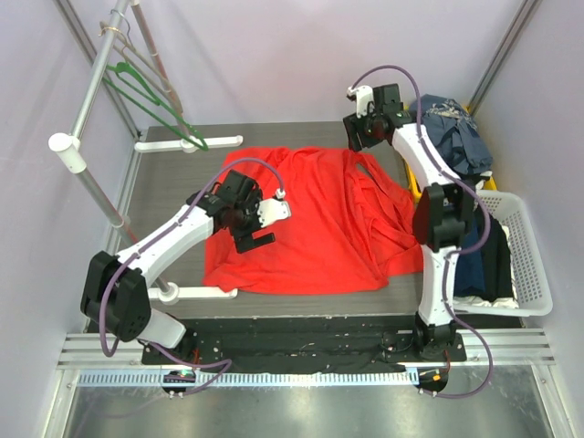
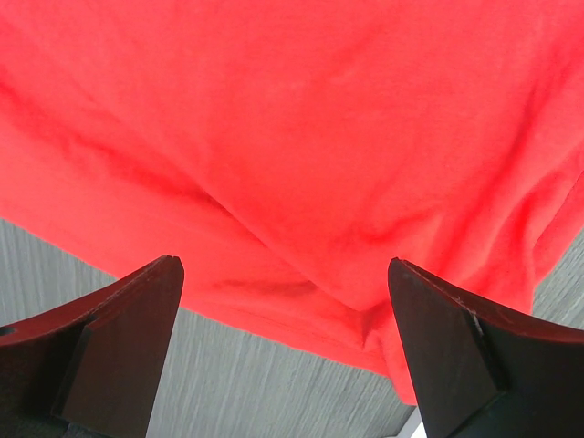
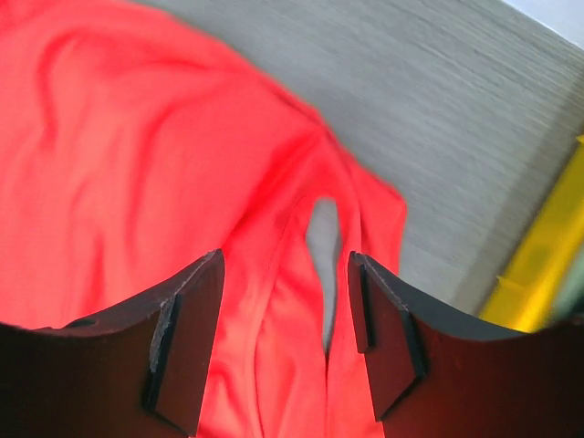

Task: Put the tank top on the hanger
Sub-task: Adjust the tank top at the center of the board.

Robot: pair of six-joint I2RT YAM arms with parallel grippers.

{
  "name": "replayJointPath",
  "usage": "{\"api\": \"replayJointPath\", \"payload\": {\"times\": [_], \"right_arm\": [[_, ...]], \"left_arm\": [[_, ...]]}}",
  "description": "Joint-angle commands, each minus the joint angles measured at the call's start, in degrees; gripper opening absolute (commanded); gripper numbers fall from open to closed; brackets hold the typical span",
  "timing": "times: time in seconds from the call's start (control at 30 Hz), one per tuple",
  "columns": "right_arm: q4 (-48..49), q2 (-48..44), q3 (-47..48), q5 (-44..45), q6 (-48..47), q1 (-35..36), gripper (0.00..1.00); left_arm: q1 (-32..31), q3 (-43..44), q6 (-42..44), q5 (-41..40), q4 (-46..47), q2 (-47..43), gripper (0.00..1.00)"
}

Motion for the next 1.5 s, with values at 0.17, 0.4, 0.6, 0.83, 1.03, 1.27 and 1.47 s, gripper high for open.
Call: {"api": "replayJointPath", "payload": {"times": [0.17, 0.4, 0.6, 0.83, 1.03, 1.27, 1.47], "right_arm": [[3.12, 16.05, 17.37, 2.04, 12.8, 0.93, 0.66], [6.73, 18.96, 14.39, 1.43, 16.15, 1.63, 0.65], [6.91, 21.77, 13.42, 3.36, 14.84, 3.83, 0.66], [6.91, 24.14, 13.15, 5.29, 14.13, 5.5, 0.66], [6.82, 24.41, 13.33, 3.99, 14.22, 5.5, 0.27], [6.47, 16.17, 9.03, -8.98, 12.2, 5.59, 0.01], [2.43, 1.05, -2.3, -20.62, 5.44, 8.22, 0.01]], "left_arm": [[3.43, -3.96, -1.9, -0.19, 3.84, -4.16, 1.0], [4.84, -4.84, -1.9, -0.01, 4.1, -4.42, 1.0], [5.19, -4.92, -2.25, 0.08, 4.28, -4.16, 1.0], [5.27, -5.45, -2.16, -0.19, 4.19, -4.6, 1.0], [5.36, -6.06, -1.64, -0.71, 4.36, -5.3, 1.0], [5.63, -6.16, -1.99, -1.85, 4.89, -6.36, 1.0], [6.59, -4.66, -2.6, -4.93, 5.95, -6.8, 1.0]]}}
